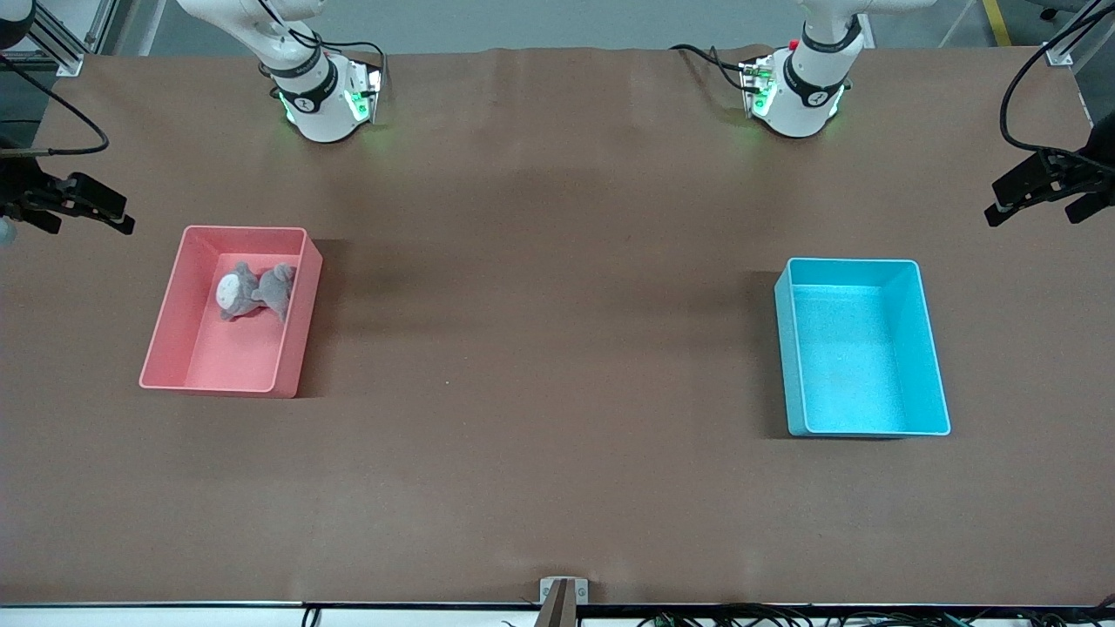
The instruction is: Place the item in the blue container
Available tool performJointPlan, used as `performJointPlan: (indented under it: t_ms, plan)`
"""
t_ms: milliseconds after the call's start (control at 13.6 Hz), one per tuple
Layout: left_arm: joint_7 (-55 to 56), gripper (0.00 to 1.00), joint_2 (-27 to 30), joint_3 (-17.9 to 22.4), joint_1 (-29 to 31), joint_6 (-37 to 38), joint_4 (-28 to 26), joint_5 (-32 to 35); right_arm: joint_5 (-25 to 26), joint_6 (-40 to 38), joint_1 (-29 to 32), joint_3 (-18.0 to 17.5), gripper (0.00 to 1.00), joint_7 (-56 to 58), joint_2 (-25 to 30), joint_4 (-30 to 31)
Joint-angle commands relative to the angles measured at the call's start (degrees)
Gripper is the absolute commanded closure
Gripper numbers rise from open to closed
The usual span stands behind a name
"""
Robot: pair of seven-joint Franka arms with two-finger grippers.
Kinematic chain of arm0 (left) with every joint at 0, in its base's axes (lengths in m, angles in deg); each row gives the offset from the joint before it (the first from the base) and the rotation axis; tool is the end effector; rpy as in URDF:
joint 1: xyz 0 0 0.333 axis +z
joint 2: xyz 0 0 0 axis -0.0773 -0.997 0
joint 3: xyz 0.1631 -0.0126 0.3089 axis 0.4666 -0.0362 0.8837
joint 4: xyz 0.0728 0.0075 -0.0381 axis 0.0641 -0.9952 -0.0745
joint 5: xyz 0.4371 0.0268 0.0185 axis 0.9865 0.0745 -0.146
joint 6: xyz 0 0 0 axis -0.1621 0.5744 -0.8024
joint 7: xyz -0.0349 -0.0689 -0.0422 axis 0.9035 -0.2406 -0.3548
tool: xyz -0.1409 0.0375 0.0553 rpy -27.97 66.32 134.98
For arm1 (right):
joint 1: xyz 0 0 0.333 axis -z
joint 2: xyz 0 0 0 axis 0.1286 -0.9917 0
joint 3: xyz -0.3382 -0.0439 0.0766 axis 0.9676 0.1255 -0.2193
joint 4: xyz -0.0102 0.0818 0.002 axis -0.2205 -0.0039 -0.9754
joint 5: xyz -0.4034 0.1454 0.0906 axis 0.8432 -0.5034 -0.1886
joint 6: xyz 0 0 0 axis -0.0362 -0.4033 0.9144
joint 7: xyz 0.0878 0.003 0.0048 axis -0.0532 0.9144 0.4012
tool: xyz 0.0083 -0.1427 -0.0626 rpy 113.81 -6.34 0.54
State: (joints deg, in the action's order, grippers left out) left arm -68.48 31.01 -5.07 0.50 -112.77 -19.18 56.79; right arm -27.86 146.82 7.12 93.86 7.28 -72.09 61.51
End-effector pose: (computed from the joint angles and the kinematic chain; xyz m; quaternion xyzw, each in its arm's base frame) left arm 0.5864 -0.0019 0.6421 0.9992 0.0208 0.0307 0.0176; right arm 0.5669 -0.0521 0.5848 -0.9999 0.0104 0.0120 0.0032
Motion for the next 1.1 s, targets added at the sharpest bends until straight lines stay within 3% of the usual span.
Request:
performJointPlan:
  t_ms: [0,735,1029]
  plan:
    - [-0.14,0.0,-0.3,0.12,-0.11,0.02,0.62,-0.12,-0.74,0.83,0.45,-0.08,0.0,1.06,0.39,0.72]
    - [-0.41,0.0,-0.39,0.04,0.16,0.02,0.71,-0.2,0.05,0.48,0.28,-0.08,0.0,0.89,0.3,0.02]
    - [-0.41,0.0,-0.39,0.04,0.07,0.02,0.71,-0.2,0.13,1.09,0.45,-0.17,0.0,1.06,-2.6,-0.51]
